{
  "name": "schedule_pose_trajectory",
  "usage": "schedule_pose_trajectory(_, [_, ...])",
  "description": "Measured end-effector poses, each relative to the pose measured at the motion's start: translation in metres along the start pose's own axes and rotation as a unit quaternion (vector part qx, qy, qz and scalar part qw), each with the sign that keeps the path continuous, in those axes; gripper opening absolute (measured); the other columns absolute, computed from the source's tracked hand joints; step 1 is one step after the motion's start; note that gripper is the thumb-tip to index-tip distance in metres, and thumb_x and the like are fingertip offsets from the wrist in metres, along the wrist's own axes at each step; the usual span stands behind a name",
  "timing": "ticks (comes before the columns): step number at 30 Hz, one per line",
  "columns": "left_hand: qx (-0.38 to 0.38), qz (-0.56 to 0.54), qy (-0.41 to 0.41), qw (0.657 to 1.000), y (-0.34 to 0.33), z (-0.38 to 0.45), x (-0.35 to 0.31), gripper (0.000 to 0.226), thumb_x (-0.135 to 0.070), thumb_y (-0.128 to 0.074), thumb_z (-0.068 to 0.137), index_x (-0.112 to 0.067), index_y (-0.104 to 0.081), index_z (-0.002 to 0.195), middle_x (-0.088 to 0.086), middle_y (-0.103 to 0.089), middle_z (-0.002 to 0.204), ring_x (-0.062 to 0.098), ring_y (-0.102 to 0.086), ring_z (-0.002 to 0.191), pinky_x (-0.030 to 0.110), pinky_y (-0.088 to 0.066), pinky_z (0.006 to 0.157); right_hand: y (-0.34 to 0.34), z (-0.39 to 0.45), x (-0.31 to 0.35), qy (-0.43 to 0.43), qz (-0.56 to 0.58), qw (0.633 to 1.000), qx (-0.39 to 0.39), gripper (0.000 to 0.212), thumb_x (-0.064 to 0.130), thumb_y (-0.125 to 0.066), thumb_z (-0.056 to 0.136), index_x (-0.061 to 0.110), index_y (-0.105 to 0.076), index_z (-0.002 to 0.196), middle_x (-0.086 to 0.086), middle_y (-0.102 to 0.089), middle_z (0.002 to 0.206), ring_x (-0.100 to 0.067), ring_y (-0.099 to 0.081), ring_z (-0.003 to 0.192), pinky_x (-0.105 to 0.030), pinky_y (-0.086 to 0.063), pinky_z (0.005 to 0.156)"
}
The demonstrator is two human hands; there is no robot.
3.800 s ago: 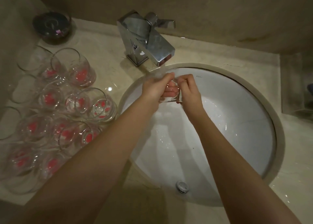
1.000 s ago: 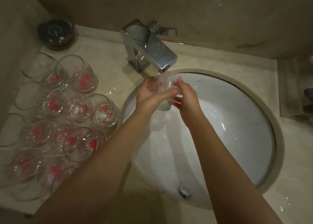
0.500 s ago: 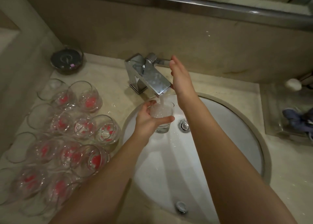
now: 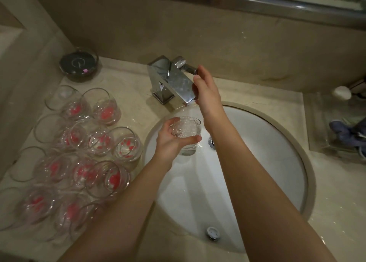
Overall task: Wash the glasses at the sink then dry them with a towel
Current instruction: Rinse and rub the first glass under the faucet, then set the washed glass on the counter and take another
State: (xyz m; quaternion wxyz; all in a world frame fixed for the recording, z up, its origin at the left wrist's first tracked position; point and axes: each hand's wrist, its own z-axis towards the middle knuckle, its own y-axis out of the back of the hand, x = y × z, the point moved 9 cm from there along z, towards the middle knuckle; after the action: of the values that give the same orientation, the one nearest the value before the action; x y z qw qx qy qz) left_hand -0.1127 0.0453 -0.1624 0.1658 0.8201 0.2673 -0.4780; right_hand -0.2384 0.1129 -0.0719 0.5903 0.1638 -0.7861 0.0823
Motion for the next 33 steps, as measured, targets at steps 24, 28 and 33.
schedule_pose_trajectory(24, [0.177,0.048,0.279,0.943,-0.026,-0.060,0.048,0.050,-0.055,-0.058,0.088,-0.009,-0.061,0.106,0.009,-0.072,0.068,0.019,-0.071,0.057,0.027,-0.055,0.048,0.052,-0.127,-0.139,-0.370,-0.032,0.928,0.032,0.063,0.062,-0.054,0.088,0.003,-0.061,0.109,-0.013,-0.064,0.090,-0.022,-0.064,0.068,-0.026,-0.051,0.053])
schedule_pose_trajectory(28, [0.208,0.083,0.269,0.937,-0.036,-0.068,0.042,0.050,-0.057,-0.056,0.089,-0.008,-0.063,0.098,0.008,-0.071,0.066,0.018,-0.070,0.056,0.026,-0.056,0.048,0.062,-0.136,-0.135,-0.363,-0.018,0.932,0.013,0.061,0.061,-0.054,0.088,0.003,-0.061,0.107,-0.012,-0.063,0.083,-0.021,-0.062,0.065,-0.027,-0.051,0.054])
schedule_pose_trajectory(33, [0.236,0.151,0.212,0.936,-0.045,-0.071,0.035,0.060,-0.062,-0.068,0.077,-0.016,-0.060,0.115,0.005,-0.070,0.104,0.018,-0.073,0.078,0.030,-0.058,0.062,0.081,-0.150,-0.122,-0.299,0.024,0.954,-0.004,0.054,0.055,-0.054,0.091,0.005,-0.056,0.111,-0.007,-0.062,0.085,-0.017,-0.062,0.063,-0.026,-0.054,0.057])
